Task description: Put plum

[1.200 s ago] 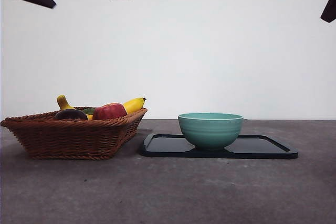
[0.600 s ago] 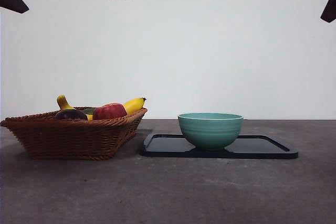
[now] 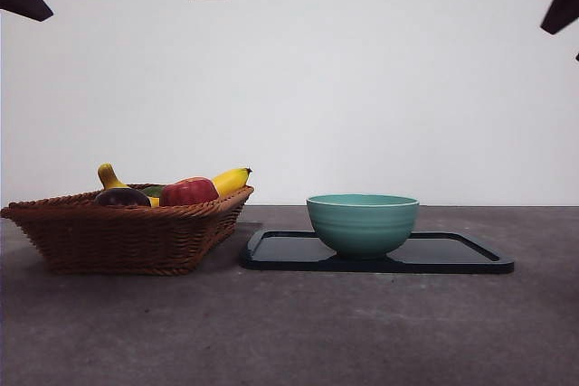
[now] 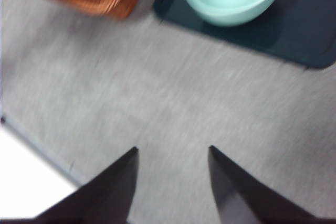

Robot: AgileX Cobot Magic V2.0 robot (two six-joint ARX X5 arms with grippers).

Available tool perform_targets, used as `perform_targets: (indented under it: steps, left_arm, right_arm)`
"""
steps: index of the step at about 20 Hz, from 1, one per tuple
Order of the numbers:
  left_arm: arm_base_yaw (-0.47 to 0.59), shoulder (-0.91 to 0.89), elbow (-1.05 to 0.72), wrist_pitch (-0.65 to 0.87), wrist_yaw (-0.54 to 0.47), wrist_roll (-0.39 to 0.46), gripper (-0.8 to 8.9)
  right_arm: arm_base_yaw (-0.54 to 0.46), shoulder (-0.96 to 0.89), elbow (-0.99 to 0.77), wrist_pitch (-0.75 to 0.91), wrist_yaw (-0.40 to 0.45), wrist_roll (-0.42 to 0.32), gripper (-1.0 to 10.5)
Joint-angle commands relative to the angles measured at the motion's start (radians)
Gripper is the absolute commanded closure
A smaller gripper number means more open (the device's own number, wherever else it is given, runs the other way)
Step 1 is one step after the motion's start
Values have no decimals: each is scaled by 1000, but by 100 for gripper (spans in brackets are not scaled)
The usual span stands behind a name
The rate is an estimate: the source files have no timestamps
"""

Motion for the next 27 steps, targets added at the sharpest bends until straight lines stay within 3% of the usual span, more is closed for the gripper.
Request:
perform_targets:
  steps: [1,5,16,27]
  left_arm:
    - [-4,9,23,10,8,9,439]
    - [-4,9,23,10,8,10,439]
    - [-4,9,23,10,8,10,439]
    - [-4,9,23,10,8,10,439]
  right_arm:
    - [0,45,18,41,23,64,691]
    - [-35,204,105,96,49,64,675]
    - [-120,797,462,146,106,-59,672]
    - [-120,1094,515,317,105,-57,673]
